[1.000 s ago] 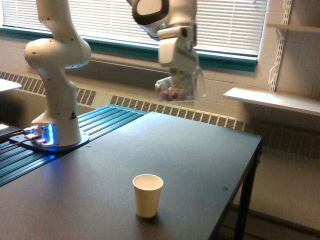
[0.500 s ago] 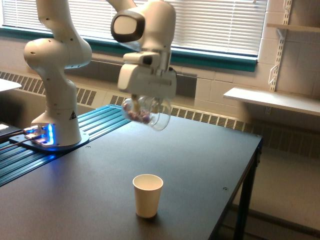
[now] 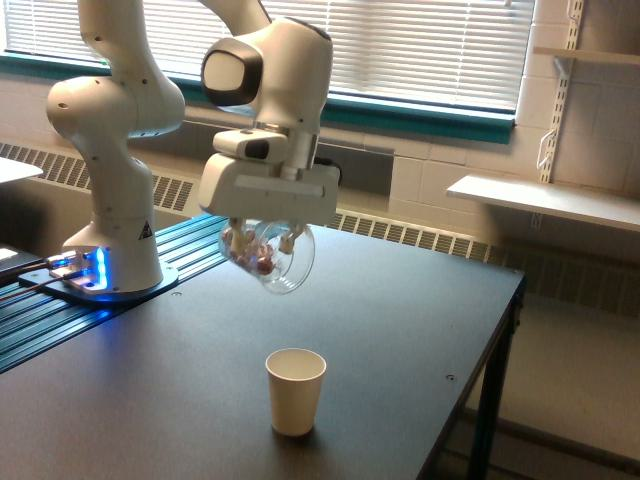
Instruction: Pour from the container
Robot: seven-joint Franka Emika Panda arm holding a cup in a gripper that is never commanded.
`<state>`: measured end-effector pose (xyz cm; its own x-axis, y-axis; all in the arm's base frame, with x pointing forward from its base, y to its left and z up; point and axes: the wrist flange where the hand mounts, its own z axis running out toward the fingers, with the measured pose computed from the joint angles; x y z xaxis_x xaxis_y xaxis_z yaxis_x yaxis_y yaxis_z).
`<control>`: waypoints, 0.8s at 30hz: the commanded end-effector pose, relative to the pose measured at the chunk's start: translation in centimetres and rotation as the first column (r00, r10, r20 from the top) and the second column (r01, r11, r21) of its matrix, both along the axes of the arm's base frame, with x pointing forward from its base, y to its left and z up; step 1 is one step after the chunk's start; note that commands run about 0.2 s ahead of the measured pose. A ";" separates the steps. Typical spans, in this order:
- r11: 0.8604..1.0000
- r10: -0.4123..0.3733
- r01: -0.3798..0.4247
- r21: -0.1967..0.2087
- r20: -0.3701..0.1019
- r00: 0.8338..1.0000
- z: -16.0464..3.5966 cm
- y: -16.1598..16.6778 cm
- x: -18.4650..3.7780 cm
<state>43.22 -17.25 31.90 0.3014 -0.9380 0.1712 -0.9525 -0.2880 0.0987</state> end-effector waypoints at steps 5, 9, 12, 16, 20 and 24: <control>0.997 -0.058 0.060 0.046 -0.040 0.998 -1.6 -3.6 0.6; 0.995 -0.071 0.074 0.069 -0.058 0.996 -2.1 -4.2 1.2; 0.994 -0.072 0.079 0.080 -0.085 0.994 -2.6 -4.3 1.6; 0.992 -0.076 0.083 0.090 -0.083 0.994 -2.8 -4.4 2.6; 0.991 -0.078 0.089 0.099 -0.107 0.991 -3.1 -4.2 3.3; 0.989 -0.072 0.087 0.123 -0.120 0.990 -3.4 -3.8 3.8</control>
